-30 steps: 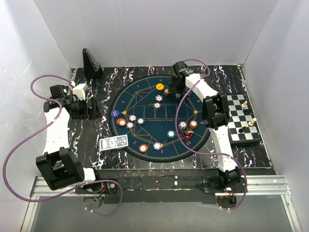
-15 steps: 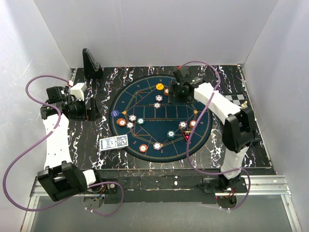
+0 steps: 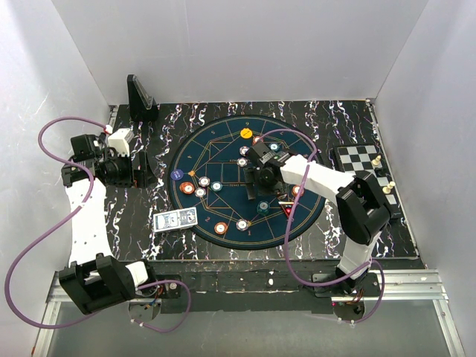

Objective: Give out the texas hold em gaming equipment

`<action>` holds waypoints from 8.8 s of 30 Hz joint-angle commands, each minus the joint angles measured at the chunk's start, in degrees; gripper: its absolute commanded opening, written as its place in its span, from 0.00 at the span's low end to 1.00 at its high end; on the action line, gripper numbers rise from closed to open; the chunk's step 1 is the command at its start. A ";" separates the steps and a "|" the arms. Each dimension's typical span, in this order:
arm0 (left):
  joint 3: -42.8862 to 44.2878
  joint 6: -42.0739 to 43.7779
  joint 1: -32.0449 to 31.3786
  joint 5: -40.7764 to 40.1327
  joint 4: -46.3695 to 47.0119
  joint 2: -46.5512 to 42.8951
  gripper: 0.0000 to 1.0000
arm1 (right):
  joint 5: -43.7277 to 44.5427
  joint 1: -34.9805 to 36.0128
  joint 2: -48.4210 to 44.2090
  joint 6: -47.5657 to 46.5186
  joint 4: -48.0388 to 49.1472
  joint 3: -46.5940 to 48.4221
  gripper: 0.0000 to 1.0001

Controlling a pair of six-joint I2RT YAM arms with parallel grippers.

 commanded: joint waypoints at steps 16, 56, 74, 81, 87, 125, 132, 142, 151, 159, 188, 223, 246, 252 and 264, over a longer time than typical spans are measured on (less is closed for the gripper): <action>2.41 0.01 0.28 0.93 -0.19 -0.79 1.00 | -1.98 3.69 4.31 2.91 0.76 -2.36 0.88; 0.65 0.72 0.28 -0.47 0.08 -2.47 1.00 | -4.53 12.40 7.39 2.56 1.38 2.21 0.66; -0.05 0.98 0.20 -0.91 0.69 -2.29 1.00 | 0.39 9.84 10.20 -1.57 -2.58 9.25 0.70; -0.14 0.98 0.28 -0.91 0.87 -2.20 1.00 | -0.48 9.76 8.88 -1.22 -2.14 6.61 0.64; -0.23 1.07 0.28 -1.00 0.87 -2.29 1.00 | -0.22 9.76 5.90 -0.34 -1.43 3.01 0.58; 0.83 1.07 0.28 -1.26 0.16 -2.29 1.00 | 0.39 9.40 7.48 -0.96 1.55 4.15 0.63; 0.48 1.15 0.37 -1.09 0.16 -2.29 1.00 | 0.48 9.40 5.37 -0.34 4.28 2.30 0.57; 0.13 1.77 0.37 -1.79 0.16 -2.82 1.00 | 1.01 9.40 5.19 0.10 3.31 1.95 0.45; -0.05 1.59 0.28 -1.61 0.25 -2.73 1.00 | 2.07 9.40 3.87 -0.25 1.38 2.48 0.56; -0.22 1.51 0.37 -1.53 0.34 -2.82 1.00 | 1.89 9.40 2.99 -0.17 1.11 2.30 0.58; 0.48 1.59 0.28 -2.05 0.25 -2.99 1.00 | -0.13 9.40 5.89 -0.17 1.82 1.95 0.54; 1.89 3.00 0.28 -0.12 -0.89 -1.15 1.00 | 2.59 1.41 -7.99 2.20 3.31 -12.10 0.01; 0.66 9.58 0.28 2.16 -3.35 -0.44 1.00 | 1.19 -2.46 -9.57 5.55 4.64 -18.54 0.54; -1.71 18.63 0.20 5.15 -5.46 0.08 1.00 | -0.13 -2.37 -15.28 4.23 -0.20 -11.60 0.71; -9.44 36.74 -3.13 12.45 -8.10 -2.11 1.00 | -1.89 -2.11 -20.39 3.17 -2.49 -6.22 0.79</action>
